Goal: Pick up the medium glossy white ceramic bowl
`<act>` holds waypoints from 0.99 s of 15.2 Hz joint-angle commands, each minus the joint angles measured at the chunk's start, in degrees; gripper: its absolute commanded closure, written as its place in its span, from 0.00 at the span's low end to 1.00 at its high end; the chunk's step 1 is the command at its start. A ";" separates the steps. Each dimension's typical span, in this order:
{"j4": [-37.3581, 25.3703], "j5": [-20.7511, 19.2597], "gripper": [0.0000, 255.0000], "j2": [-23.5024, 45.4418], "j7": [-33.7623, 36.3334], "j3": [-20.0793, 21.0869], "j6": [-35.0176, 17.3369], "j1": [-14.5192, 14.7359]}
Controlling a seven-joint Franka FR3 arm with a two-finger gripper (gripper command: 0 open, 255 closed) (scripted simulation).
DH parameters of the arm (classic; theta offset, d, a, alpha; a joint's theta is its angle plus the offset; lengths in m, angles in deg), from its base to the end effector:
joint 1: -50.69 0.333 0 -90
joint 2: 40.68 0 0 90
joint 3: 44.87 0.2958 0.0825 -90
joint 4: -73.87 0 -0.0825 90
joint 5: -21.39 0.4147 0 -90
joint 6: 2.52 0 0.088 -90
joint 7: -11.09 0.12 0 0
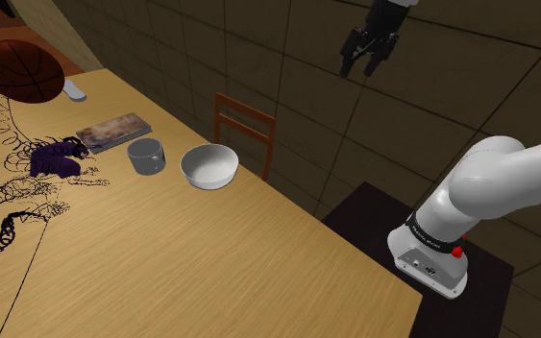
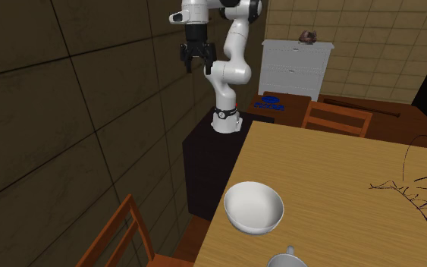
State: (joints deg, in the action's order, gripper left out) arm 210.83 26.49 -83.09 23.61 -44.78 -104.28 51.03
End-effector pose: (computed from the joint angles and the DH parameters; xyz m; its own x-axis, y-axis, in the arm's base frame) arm 0.3837 0.0118 0.5488 0.9685 -0.2266 0.1028 -0.2151 -0.9701 -0.1125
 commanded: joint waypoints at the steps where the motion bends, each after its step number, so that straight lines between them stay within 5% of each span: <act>1: 1.41 1.06 0.00 1.92 0.99 1.08 -3.69 0.58; 15: 3.49 6.82 0.00 24.13 6.62 8.45 -30.05 4.54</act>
State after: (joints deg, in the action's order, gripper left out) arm 214.57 33.02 -60.88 29.92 -36.76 -132.41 55.35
